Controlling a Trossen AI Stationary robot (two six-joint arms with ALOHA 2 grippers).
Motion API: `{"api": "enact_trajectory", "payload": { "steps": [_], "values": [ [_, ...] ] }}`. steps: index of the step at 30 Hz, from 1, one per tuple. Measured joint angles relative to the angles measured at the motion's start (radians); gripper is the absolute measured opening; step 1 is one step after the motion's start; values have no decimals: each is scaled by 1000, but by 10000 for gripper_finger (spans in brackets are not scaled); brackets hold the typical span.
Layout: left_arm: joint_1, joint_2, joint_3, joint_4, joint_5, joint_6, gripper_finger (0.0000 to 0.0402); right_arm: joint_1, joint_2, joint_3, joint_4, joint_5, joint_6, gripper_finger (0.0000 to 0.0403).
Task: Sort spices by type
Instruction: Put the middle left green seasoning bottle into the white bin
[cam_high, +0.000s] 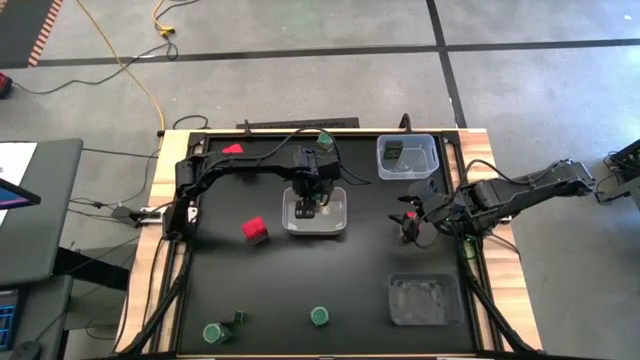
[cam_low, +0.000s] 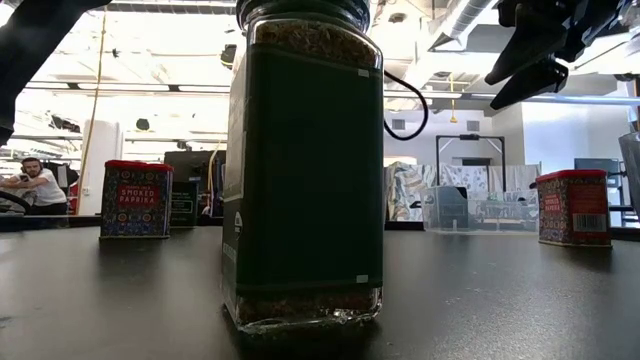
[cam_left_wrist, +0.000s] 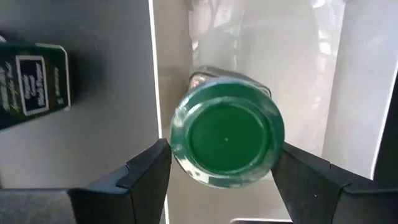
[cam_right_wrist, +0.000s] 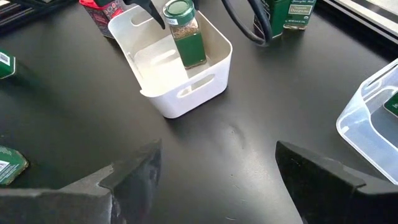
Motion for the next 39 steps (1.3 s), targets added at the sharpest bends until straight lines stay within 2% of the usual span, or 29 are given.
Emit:
{"api": "enact_trajectory", "payload": {
  "steps": [17,29,39],
  "values": [
    [-8,0,0,26,-5,166,258,0,0,0,0,0,0,340],
    [-14,0,0,77,-5,55,258,0,0,0,0,0,0,340],
    [-14,0,0,89,-5,48,258,0,0,0,0,0,0,340]
  ]
}}
